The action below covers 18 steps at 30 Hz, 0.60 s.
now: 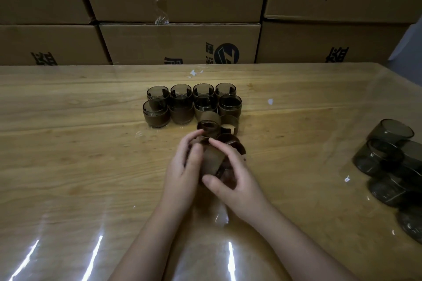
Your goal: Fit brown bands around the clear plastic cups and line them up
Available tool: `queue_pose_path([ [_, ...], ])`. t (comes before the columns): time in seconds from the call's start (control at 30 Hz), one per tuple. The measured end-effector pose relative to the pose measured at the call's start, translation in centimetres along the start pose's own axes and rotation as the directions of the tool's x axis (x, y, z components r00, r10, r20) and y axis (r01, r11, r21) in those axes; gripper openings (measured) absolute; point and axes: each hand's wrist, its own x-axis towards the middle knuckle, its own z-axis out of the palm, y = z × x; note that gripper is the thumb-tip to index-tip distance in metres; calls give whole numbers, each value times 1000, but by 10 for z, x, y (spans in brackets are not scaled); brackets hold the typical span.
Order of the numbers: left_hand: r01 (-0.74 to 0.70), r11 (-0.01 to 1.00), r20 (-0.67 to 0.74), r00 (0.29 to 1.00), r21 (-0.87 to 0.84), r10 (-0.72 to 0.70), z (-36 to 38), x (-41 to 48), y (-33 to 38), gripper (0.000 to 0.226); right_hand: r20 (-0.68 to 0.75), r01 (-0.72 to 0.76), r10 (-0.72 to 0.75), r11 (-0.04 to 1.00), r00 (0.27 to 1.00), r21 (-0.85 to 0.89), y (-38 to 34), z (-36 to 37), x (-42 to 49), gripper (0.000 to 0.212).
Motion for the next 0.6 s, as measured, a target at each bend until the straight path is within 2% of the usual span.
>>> queue_pose_path([
  [0.03, 10, 999, -28, 1000, -49, -11, 0, 1, -1, 46, 1, -17, 17, 995, 1000, 97, -1, 1, 0, 57],
  [0.07, 17, 995, -45, 999, -102, -22, -1, 2, -2, 49, -4, -61, 65, 961, 998, 271, -2, 0, 2, 55],
  [0.1, 29, 988, -42, 998, -155, -36, -3, 4, -1, 49, 7, -117, 128, 881, 992, 458, -3, -1, 4, 54],
  [0.17, 44, 973, 23, 999, -226, -40, -6, 5, 2, 46, 66, -202, 228, 644, 971, 738, -5, -4, 8, 56],
  [0.2, 43, 970, 74, 997, -240, -26, -6, 4, 2, 45, 103, -229, 253, 539, 962, 811, -5, -6, 9, 59],
  [0.27, 68, 959, 171, 985, -274, -21, -4, 2, 0, 48, 159, -257, 254, 418, 954, 872, -7, -8, 10, 64],
  [0.33, 111, 945, 229, 973, -308, -39, -2, 0, 0, 49, 188, -280, 253, 404, 949, 871, -7, -9, 11, 65],
  [0.4, 110, 940, 244, 969, -324, -29, -2, 1, 1, 49, 193, -290, 249, 456, 949, 842, -7, -10, 11, 68],
  [0.6, 113, 928, 245, 969, -356, -24, 1, -1, 2, 45, 118, -237, 249, 528, 961, 816, -9, -7, 10, 69],
])
